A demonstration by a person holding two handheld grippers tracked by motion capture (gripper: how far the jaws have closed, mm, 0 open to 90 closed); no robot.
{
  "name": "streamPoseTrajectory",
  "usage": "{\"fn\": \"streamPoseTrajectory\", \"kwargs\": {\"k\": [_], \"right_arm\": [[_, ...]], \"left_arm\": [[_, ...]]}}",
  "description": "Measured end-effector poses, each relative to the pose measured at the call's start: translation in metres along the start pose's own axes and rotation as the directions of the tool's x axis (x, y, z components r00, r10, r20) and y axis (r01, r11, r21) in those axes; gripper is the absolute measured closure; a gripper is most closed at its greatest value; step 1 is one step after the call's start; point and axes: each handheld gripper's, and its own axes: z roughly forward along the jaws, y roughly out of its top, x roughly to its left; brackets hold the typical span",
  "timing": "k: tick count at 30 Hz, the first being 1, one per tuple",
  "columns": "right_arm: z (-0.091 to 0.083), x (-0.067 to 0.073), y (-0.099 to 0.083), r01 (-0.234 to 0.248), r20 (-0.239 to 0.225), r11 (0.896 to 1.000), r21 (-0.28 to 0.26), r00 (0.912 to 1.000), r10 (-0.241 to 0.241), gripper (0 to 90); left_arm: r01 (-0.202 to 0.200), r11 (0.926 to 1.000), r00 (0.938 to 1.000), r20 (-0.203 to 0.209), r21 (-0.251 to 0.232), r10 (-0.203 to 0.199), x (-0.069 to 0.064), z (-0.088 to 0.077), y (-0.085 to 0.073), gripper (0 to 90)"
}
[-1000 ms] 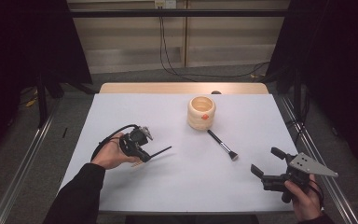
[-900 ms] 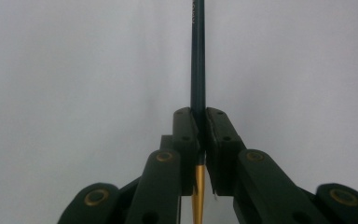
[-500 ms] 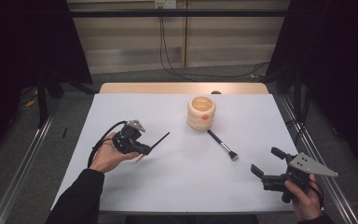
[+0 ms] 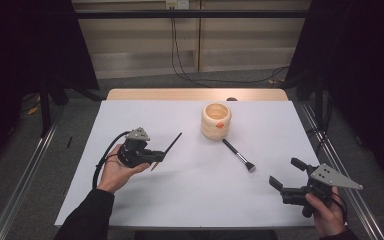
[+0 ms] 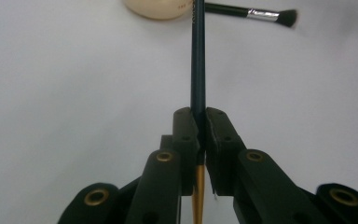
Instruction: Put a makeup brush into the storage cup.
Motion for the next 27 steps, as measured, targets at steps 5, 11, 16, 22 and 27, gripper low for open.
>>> {"fn": "streamPoseTrajectory", "kwargs": {"k": [5, 11, 16, 22, 27], "right_arm": [[0.000, 0.000, 0.000, -0.002, 0.001, 1.000, -0.003, 1.0000, 0.002, 0.0], [0.000, 0.000, 0.000, -0.005, 0.005, 1.000, -0.011, 1.0000, 0.005, 0.0], [0.000, 0.001, 0.000, -0.020, 0.003, 0.999, -0.026, 0.9998, 0.020, 0.0], [0.000, 0.000, 0.000, -0.023, 0.002, 0.999, -0.039, 0.9997, 0.023, 0.0], [0.000, 0.001, 0.000, -0.035, 0.004, 0.998, -0.047, 0.9994, 0.035, 0.0]], "left_arm": [[-0.009, 0.9984, 0.9999, -0.006, -0.056, 0.008, -0.004, -0.006, 0.002, 83.5], [0.004, 0.9918, 0.9999, 0.012, -0.127, -0.003, -0.007, -0.011, 0.002, 83.5], [0.015, 0.9840, 0.9998, 0.019, -0.178, -0.012, -0.009, -0.015, 0.001, 83.4], [0.028, 0.9653, 0.9996, -0.002, -0.260, -0.029, -0.011, -0.020, -0.002, 83.4], [0.029, 0.9360, 0.9995, -0.004, -0.351, -0.032, -0.012, -0.025, -0.003, 83.4]]}}
